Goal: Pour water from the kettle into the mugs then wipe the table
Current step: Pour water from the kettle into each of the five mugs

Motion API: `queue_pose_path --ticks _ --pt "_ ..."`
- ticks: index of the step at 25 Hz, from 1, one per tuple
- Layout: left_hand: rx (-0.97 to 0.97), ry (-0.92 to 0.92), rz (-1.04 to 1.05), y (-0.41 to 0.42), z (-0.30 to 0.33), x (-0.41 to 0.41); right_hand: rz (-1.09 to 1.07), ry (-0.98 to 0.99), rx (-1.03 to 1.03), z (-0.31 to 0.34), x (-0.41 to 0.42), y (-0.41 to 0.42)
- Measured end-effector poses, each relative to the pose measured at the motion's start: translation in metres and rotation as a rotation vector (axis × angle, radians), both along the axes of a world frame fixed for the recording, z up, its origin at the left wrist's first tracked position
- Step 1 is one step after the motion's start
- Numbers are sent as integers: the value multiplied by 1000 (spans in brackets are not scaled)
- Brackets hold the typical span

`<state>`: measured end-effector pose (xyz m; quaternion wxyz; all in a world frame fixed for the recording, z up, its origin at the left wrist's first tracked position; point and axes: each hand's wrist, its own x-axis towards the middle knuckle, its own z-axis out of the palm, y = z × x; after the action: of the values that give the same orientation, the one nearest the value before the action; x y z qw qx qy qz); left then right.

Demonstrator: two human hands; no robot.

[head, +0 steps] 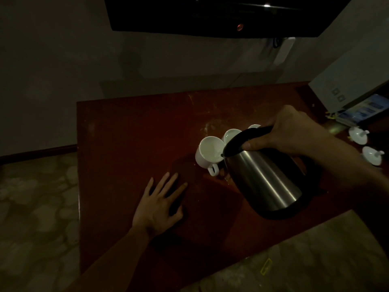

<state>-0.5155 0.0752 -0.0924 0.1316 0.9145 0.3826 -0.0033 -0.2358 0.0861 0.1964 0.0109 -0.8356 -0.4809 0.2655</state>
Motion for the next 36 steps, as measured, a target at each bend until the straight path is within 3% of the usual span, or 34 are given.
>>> queue_pose_path --ticks 36 --pt "-17 18 1 -1 0 -1 -28 11 16 8 -5 -9"
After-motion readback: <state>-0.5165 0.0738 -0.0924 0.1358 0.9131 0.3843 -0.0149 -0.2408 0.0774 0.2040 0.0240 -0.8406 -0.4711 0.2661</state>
